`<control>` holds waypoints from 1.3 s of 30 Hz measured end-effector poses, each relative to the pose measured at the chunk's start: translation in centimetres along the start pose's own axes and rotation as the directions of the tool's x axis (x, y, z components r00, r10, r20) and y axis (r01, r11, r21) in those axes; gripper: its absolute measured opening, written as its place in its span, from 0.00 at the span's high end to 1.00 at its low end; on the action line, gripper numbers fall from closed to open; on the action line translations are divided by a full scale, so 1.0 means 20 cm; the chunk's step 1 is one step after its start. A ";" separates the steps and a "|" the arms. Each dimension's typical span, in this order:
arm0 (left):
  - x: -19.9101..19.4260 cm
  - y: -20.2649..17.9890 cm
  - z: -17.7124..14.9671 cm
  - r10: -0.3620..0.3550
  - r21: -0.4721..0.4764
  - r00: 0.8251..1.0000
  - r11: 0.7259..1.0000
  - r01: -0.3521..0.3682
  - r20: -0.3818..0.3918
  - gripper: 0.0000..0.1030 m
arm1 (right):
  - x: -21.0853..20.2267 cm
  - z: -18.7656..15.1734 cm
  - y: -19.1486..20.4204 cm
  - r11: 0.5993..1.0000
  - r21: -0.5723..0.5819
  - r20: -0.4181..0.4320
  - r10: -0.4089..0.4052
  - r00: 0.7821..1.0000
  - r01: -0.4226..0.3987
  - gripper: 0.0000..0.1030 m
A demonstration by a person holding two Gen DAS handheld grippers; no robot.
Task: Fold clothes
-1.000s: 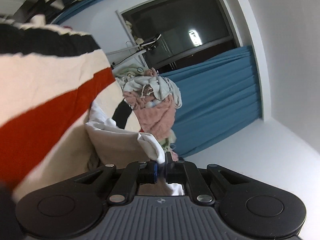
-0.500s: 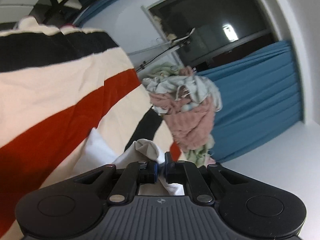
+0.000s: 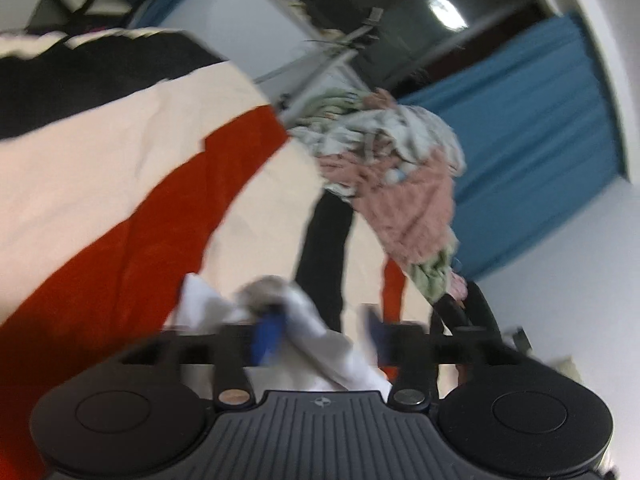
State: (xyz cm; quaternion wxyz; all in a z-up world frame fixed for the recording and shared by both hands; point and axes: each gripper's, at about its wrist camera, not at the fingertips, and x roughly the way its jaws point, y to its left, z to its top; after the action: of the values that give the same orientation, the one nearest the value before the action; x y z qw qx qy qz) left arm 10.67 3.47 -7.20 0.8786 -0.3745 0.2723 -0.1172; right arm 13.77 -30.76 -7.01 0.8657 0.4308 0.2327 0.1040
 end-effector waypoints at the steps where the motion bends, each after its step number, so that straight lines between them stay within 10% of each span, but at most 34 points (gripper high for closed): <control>1: -0.01 -0.03 -0.01 -0.010 0.048 1.000 0.999 0.009 0.006 0.20 | -0.01 -0.01 0.03 0.999 -0.036 0.006 0.010 1.000 -0.010 0.11; 5: -0.03 -0.14 -0.07 0.015 0.250 0.999 0.968 -0.022 0.030 0.15 | -0.01 -0.06 0.11 0.978 -0.209 0.021 0.008 1.000 -0.003 0.12; 10: 0.08 -0.14 -0.16 0.116 0.346 0.993 0.932 -0.104 -0.015 0.16 | 0.17 -0.14 0.12 0.887 -0.440 -0.012 -0.163 0.987 0.141 0.54; 15: 0.22 -0.11 -0.26 0.252 0.459 0.967 0.864 -0.209 -0.034 0.17 | 0.32 -0.24 0.06 0.814 -0.537 -0.048 -0.290 0.956 0.220 0.56; 31: -0.24 -0.29 -0.53 0.288 0.592 0.957 0.776 -0.217 -0.026 0.16 | -0.15 -0.42 0.21 0.788 -0.577 -0.011 -0.272 0.962 0.216 0.53; 39: -0.31 -0.27 -0.59 0.306 0.564 0.952 0.790 -0.240 -0.023 0.16 | -0.09 -0.50 0.12 0.783 -0.573 -0.040 -0.323 0.946 0.243 0.55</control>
State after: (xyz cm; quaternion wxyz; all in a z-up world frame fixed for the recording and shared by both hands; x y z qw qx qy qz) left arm -1.10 -4.69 -7.59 0.9398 -0.0532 0.3271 -0.0839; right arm 7.25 -22.97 -9.67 0.9415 0.1094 0.3121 0.0654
